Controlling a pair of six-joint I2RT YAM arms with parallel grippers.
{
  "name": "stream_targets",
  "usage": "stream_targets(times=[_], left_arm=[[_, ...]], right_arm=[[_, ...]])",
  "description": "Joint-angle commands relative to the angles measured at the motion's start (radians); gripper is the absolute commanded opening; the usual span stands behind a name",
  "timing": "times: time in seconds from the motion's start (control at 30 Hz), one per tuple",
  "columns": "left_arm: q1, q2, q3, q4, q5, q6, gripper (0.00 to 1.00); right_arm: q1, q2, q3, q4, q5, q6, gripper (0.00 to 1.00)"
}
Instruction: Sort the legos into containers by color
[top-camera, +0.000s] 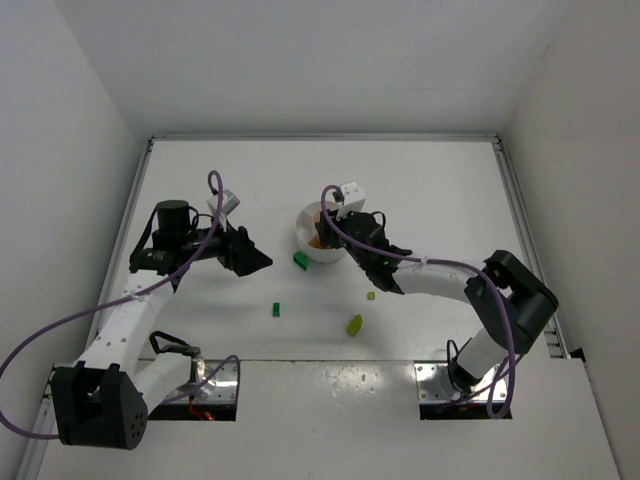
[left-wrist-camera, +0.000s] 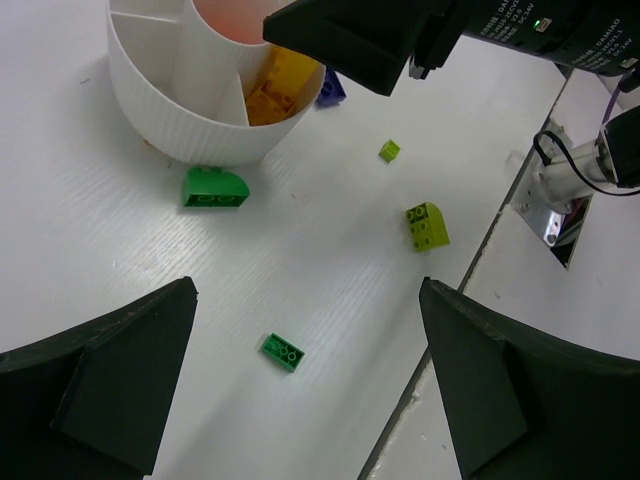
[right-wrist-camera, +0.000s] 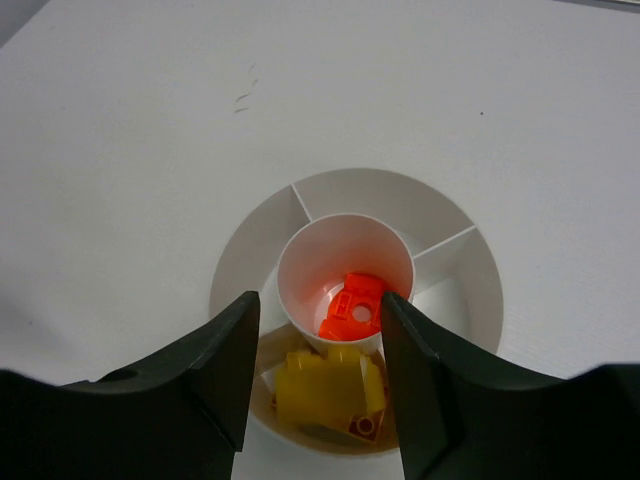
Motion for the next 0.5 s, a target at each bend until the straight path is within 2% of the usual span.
stream_targets(times=[0.0, 0.13, 0.3, 0.4, 0.47], left_arm=[[0.014, 0.001, -0.001, 0.033, 0.021, 0.008, 1.00], [0.014, 0.001, -0.001, 0.033, 0.021, 0.008, 1.00], [0.014, 0.001, -0.001, 0.033, 0.021, 0.008, 1.00], [0.014, 0.001, -0.001, 0.033, 0.010, 0.008, 1.00], [0.014, 0.001, -0.001, 0.033, 0.001, 0.018, 1.00]], right_arm=[[-0.007, 0.000, 0.004, 0.076, -0.024, -0.003, 0.52], [-0.016, -0.009, -0.005, 0.076, -0.042, -0.003, 0.56], [-0.016, -0.041, -0.005, 0.076, -0.076, -0.032, 0.56], [-0.016, -0.076, -0.005, 0.048, -0.096, -0.063, 0.50], [-0.016, -0.086, 0.020, 0.019, -0.145, -0.122, 0.41]])
